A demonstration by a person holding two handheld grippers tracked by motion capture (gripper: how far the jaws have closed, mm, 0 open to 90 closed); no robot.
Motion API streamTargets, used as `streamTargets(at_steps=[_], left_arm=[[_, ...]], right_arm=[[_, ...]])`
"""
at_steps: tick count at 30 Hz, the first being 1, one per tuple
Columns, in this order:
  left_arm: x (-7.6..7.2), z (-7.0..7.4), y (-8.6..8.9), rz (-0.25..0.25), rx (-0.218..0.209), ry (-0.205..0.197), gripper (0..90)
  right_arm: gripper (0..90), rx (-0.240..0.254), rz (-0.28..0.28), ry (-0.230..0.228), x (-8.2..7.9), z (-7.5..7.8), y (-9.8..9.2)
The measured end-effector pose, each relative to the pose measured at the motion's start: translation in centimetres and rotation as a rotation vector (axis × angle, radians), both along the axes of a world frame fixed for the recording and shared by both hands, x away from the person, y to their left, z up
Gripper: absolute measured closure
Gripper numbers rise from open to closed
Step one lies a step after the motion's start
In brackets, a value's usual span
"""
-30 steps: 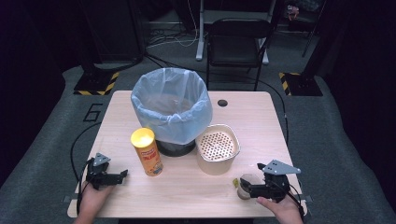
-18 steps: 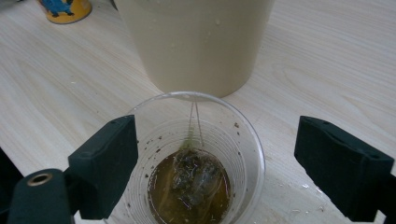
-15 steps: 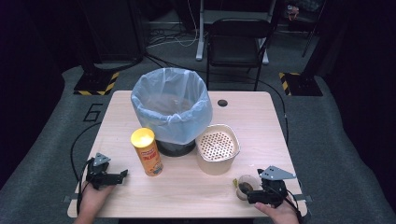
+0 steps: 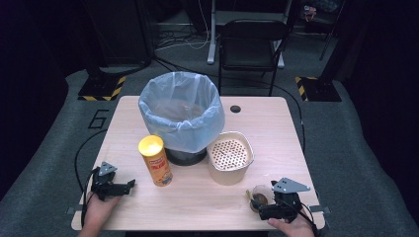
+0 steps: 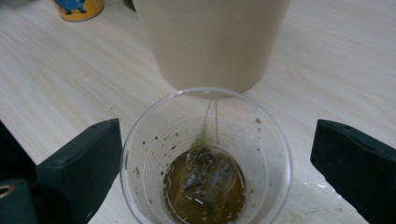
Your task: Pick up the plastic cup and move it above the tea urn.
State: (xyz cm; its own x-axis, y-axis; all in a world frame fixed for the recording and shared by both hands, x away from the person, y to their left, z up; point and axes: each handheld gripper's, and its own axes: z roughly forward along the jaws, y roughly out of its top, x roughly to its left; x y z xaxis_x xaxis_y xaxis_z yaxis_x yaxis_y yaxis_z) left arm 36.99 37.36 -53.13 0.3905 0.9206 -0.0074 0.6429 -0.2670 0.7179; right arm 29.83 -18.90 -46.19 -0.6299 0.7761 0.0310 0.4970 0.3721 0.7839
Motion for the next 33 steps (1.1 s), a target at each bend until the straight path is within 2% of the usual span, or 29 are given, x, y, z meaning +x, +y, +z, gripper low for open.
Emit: streamTargets(at_steps=[3, 8, 14, 20, 22, 33], left_arm=[[0.0, 0.0, 0.0, 0.0, -0.001, -0.001, 2.0], [0.0, 0.0, 0.0, -0.002, 0.002, -0.004, 2.0], [0.0, 0.0, 0.0, -0.002, 0.002, -0.004, 2.0], [0.1, 0.0, 0.0, -0.004, 0.002, -0.003, 2.0], [0.1, 0.0, 0.0, -0.004, 0.002, -0.003, 2.0], [0.0, 0.0, 0.0, -0.003, 0.0, 0.0, 2.0]], right_arm=[[4.6, -0.015, 0.002, 0.004, -0.1, -0.5, 0.1], [13.0, -0.006, 0.012, 0.003, -0.4, -1.1, 0.2], [14.1, -0.023, 0.012, 0.001, -0.7, -2.1, 0.6], [19.9, -0.031, 0.018, -0.002, -0.6, -2.4, 0.7], [27.4, -0.032, 0.022, -0.013, -0.5, -2.4, 0.6], [27.0, -0.014, 0.024, -0.001, -0.2, -2.3, 0.5]])
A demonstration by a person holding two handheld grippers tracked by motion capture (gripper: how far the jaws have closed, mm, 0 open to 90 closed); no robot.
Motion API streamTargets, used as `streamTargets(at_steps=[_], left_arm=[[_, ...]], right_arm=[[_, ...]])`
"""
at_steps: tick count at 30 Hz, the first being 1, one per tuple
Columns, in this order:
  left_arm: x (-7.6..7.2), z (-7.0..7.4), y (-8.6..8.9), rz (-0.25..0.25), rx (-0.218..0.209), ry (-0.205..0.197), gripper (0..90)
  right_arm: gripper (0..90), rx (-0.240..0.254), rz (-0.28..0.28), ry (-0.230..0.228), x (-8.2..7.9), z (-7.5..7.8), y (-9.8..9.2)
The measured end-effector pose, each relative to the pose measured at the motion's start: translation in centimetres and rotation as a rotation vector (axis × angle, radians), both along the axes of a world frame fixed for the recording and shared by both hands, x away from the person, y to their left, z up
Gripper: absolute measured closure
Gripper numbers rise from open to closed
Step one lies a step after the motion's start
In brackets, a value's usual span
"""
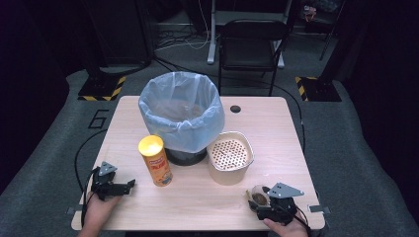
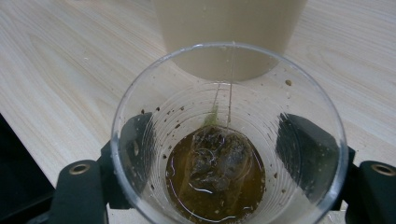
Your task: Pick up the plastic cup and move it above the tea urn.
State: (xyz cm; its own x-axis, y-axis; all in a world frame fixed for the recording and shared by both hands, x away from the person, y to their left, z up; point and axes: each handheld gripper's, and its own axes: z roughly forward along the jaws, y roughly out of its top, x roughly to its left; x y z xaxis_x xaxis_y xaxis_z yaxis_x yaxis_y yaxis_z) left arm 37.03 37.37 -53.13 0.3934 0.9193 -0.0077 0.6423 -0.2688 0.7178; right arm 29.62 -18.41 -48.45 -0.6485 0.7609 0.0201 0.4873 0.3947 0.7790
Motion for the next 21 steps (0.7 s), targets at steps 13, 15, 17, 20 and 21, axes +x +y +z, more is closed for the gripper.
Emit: streamTargets(at_steps=[13, 15, 17, 20, 21], left_arm=[[0.01, 0.0, 0.0, -0.001, 0.001, 0.0, 2.0], [0.01, 0.01, 0.01, -0.002, 0.001, 0.001, 2.0], [0.01, 0.01, 0.01, -0.001, 0.001, 0.0, 2.0], [0.01, 0.0, 0.01, -0.001, 0.001, 0.0, 2.0], [0.01, 0.0, 0.01, -0.002, 0.001, 0.001, 2.0]], right_arm=[[29.8, -0.001, 0.011, 0.005, 0.22, 0.45, -0.14], [30.5, -0.005, 0.015, 0.006, 0.24, 0.48, -0.16], [30.5, -0.008, 0.025, 0.005, 0.29, 0.48, -0.25], [30.7, -0.009, 0.023, 0.007, 0.33, 0.49, -0.34], [30.8, -0.007, 0.022, 0.006, 0.35, 0.47, -0.37]])
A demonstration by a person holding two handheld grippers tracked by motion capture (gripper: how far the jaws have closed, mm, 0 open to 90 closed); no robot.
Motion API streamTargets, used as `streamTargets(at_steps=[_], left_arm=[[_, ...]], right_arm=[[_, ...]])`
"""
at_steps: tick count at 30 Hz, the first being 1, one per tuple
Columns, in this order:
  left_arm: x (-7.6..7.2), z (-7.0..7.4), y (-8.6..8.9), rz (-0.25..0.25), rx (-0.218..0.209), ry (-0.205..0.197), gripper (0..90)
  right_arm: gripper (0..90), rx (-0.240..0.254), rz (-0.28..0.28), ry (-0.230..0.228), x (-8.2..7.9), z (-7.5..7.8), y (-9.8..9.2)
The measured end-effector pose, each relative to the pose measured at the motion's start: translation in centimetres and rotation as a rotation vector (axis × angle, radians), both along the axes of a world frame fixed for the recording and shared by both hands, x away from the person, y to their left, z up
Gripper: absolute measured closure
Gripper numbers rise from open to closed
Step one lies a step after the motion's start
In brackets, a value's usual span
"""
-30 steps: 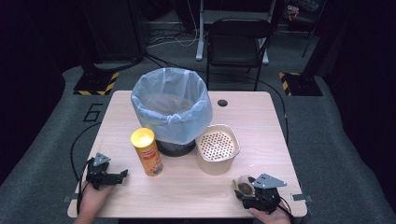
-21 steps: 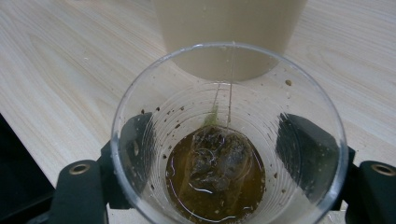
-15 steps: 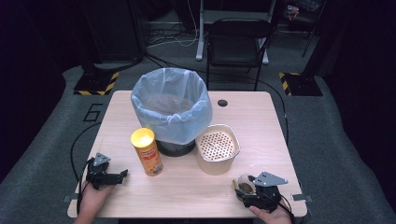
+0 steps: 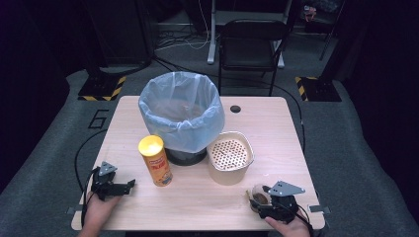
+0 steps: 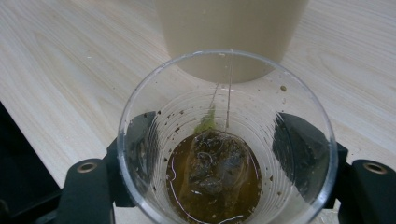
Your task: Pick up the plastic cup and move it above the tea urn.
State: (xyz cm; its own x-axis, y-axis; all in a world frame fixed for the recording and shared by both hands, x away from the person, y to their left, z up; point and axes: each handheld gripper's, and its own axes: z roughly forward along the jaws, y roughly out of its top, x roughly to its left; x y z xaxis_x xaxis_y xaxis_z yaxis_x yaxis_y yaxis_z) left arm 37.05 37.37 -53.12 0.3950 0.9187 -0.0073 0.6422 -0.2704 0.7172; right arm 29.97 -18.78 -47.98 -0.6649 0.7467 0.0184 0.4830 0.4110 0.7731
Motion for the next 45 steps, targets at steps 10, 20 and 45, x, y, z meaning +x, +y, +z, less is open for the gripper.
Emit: streamTargets(at_steps=[10, 20, 45], left_arm=[[0.0, 0.0, 0.0, 0.0, 0.0, 0.0, 2.0], [0.0, 0.0, 0.0, -0.001, 0.0, 0.0, 2.0], [0.1, -0.1, -0.1, 0.006, -0.005, -0.015, 2.0]], right_arm=[[33.9, -0.013, 0.031, 0.006, 1.0, 0.4, -0.6], [35.4, -0.048, 0.047, -0.046, 3.4, 2.3, -1.5], [36.8, -0.074, -0.021, -0.167, 10.6, 7.9, -3.7]])
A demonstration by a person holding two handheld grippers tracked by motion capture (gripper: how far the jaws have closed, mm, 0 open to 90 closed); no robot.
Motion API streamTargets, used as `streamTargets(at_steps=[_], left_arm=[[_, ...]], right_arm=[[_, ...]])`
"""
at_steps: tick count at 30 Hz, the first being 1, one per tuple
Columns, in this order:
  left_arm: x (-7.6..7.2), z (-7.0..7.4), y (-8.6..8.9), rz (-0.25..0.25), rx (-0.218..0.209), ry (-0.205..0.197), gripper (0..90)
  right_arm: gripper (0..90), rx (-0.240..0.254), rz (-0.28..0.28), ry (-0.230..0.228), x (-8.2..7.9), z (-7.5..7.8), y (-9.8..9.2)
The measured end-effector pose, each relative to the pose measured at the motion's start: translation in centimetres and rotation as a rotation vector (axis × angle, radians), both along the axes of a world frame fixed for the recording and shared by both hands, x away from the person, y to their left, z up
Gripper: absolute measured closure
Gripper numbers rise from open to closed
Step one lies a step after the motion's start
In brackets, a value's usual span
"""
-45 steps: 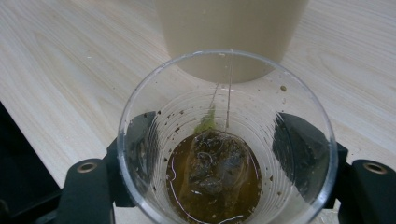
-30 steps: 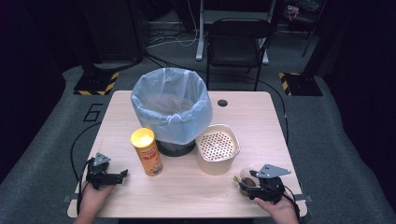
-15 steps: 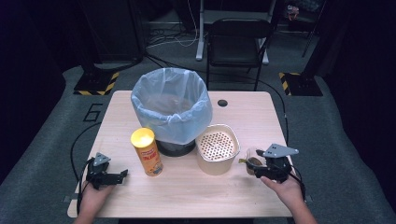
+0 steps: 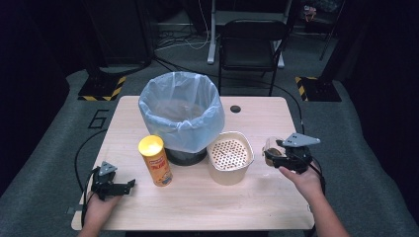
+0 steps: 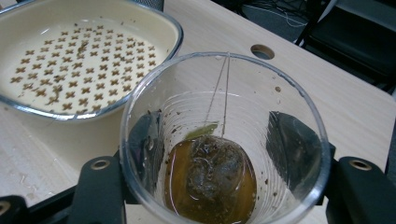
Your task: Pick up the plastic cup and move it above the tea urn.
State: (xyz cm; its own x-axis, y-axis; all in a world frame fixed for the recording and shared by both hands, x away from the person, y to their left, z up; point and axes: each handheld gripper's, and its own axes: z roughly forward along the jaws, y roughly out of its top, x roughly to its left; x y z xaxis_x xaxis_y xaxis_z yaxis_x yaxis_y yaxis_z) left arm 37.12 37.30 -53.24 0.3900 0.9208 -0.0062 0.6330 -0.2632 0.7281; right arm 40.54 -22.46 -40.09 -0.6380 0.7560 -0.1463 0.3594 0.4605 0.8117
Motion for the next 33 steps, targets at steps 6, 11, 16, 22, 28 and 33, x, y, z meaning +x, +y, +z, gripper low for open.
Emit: streamTargets(at_steps=[6, 11, 16, 22, 28, 33], left_arm=[[0.0, 0.0, 0.0, 0.0, -0.001, -0.001, 2.0], [0.0, 0.0, 0.0, 0.001, -0.002, 0.0, 2.0], [0.0, 0.0, 0.0, -0.001, -0.001, 0.0, 2.0], [0.0, 0.0, 0.0, -0.001, -0.001, 0.0, 2.0], [0.0, 0.0, 0.0, -0.001, -0.001, 0.0, 2.0], [0.0, 0.0, 0.0, -0.002, -0.001, 0.0, 2.0]], right_arm=[[36.8, -0.027, 0.012, -0.03, 1.0, 0.8, 0.4], [36.8, -0.062, 0.027, -0.054, 2.0, 2.1, 1.3], [36.9, -0.084, 0.037, -0.089, 2.8, 3.2, 2.2], [37.1, -0.079, 0.058, -0.114, 3.9, 4.3, 3.0], [37.3, -0.062, 0.07, -0.116, 5.1, 5.1, 3.9], [37.4, -0.07, 0.081, -0.139, 5.7, 5.2, 4.4]])
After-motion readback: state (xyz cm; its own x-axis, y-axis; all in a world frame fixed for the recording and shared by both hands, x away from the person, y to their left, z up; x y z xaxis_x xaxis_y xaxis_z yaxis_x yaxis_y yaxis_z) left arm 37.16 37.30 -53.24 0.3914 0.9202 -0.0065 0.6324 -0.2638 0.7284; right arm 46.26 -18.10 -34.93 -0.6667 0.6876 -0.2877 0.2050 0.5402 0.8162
